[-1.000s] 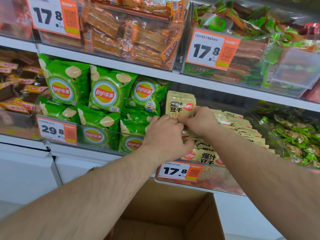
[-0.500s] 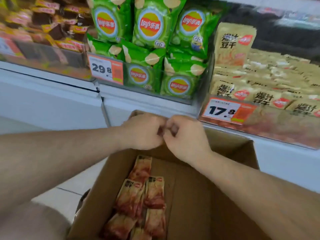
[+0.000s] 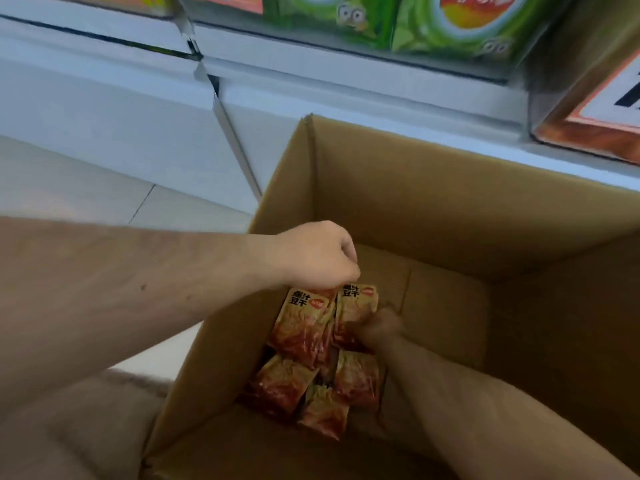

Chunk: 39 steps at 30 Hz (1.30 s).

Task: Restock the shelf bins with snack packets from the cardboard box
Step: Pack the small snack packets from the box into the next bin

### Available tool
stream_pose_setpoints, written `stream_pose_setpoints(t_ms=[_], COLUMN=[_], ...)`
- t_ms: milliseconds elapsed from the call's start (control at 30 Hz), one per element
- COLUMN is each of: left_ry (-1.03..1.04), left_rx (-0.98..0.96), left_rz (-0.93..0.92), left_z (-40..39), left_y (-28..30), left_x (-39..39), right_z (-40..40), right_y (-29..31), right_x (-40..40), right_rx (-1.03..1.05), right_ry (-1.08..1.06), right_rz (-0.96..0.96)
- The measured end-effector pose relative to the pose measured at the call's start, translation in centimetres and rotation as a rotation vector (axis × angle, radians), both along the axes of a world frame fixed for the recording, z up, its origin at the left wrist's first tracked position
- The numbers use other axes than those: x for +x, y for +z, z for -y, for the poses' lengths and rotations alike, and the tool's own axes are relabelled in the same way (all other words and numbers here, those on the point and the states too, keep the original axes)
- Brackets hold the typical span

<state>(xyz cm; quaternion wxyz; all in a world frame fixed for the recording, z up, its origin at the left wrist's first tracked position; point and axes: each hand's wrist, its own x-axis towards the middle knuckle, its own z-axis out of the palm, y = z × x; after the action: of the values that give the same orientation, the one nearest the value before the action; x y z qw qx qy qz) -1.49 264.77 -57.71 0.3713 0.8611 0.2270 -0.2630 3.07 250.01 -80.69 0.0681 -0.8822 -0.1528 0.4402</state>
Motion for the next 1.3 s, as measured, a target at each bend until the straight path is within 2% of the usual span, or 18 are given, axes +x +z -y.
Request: stream_pose_setpoints(t_ms=[167, 233, 267, 333, 367, 433, 567, 600, 633, 700, 733, 833, 933, 1033, 1133, 1300], left_ry=[0.236, 0.432, 0.517, 0.600, 0.611, 0.612, 0.649, 0.651, 0.651, 0.645, 0.637, 0.615, 0.622, 0.627, 0.614, 0.613], left_rx=[-0.163, -0.294, -0.349, -0.391, -0.395, -0.404, -0.384, -0.351, -0.320, -0.296, -0.293, -0.288, -0.278, -0.279, -0.273, -0.276], left_rz=[-0.096, -0.144, -0.158, -0.175, -0.189, -0.212, -0.108, -0.070, -0.050, -0.042, -0.050, -0.077, -0.086, -0.099, -0.114, -0.089], left_z=[-0.3, -0.3, -0.2, 0.1, 0.4, 0.9, 1.3, 1.3, 1.2, 1.0, 0.9, 0.7, 0.6, 0.5, 0.3, 0.2], left_y=[-1.3, -1.5, -1.6, -1.8, -2.0, -2.2, -2.8, -2.9, -2.9, -2.9, -3.0, -3.5, -3.9, -4.1, -4.3, -3.9], left_x=[-0.4, -0.5, -0.7, -0.9, -1.0, -1.2, -1.4, -1.5, -1.6, -1.8, -2.0, -2.3, -2.4, -2.5, -2.7, -2.8], right_z=[0.2, 0.9, 1.4, 2.4, 2.6, 2.4, 0.5, 0.3, 0.3, 0.9, 1.2, 0.9, 0.2, -0.6, -1.1, 0.5], right_y=[-0.1, 0.5, 1.1, 4.1, 5.5, 7.2, 8.9, 8.9, 8.6, 7.0, 5.1, -0.1, -3.5, -4.4, -3.1, 0.7], right_x=[1.3, 2.4, 2.8, 3.2, 3.2, 2.4, 0.8, 0.9, 1.2, 1.9, 2.1, 1.5, 0.7, 0.4, 0.5, 3.0], right_rx=[-0.049, 0.041, 0.151, 0.430, 0.560, 0.728, 0.818, 0.836, 0.854, 0.807, 0.703, 0.289, 0.108, 0.078, 0.041, 0.025], right_ry=[-0.339, -0.516, -0.671, -0.991, -1.073, -0.985, -0.676, -0.670, -0.752, -1.029, -1.097, -0.923, -0.688, -0.583, -0.520, -0.491], right_rz=[0.083, 0.001, -0.118, -0.519, -0.715, -0.953, -1.094, -1.126, -1.140, -1.035, -0.873, -0.300, -0.007, 0.051, -0.015, 0.038])
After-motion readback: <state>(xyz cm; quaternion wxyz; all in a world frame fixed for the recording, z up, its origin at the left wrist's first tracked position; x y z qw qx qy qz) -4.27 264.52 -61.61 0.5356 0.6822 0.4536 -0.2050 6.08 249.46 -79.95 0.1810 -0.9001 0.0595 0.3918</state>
